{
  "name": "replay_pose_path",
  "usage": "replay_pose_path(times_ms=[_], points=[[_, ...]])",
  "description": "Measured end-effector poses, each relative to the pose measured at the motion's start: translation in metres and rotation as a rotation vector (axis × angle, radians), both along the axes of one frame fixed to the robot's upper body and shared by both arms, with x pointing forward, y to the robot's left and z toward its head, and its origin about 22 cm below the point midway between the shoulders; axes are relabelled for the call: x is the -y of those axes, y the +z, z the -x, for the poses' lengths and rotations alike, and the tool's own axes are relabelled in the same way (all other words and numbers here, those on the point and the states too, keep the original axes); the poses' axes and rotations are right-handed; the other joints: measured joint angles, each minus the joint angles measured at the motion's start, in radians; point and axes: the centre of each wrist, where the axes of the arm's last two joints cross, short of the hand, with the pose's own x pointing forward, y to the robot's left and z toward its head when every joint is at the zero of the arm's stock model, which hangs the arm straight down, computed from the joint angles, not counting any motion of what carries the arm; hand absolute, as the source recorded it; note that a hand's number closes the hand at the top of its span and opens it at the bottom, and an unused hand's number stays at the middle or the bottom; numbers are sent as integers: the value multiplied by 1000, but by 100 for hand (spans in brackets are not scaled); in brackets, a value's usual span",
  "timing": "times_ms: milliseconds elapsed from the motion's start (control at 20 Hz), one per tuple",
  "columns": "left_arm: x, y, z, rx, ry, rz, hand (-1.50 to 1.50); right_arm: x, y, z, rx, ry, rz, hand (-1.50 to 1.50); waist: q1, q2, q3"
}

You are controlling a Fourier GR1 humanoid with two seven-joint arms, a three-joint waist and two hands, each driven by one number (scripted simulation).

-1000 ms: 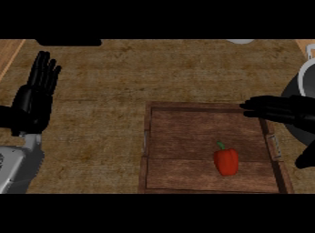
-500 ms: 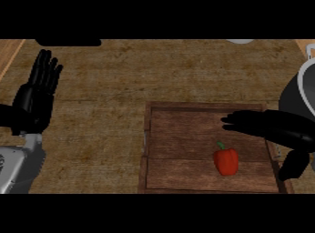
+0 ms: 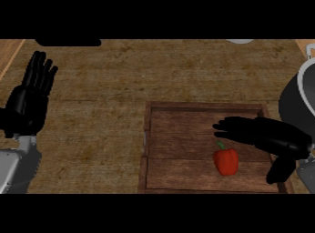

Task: Pick the bell pepper from the tray and place it in the pot

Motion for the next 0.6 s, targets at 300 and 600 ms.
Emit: replay_pose_path(times_ms=[300,600], points=[[6,2,0,5,-1,-4,0,-7,-12,13,32,-39,50,-150,-1,0,0],[4,3,3,1,-4,4,0,-19,-38,3,33,-61,76,-150,2,1,0]])
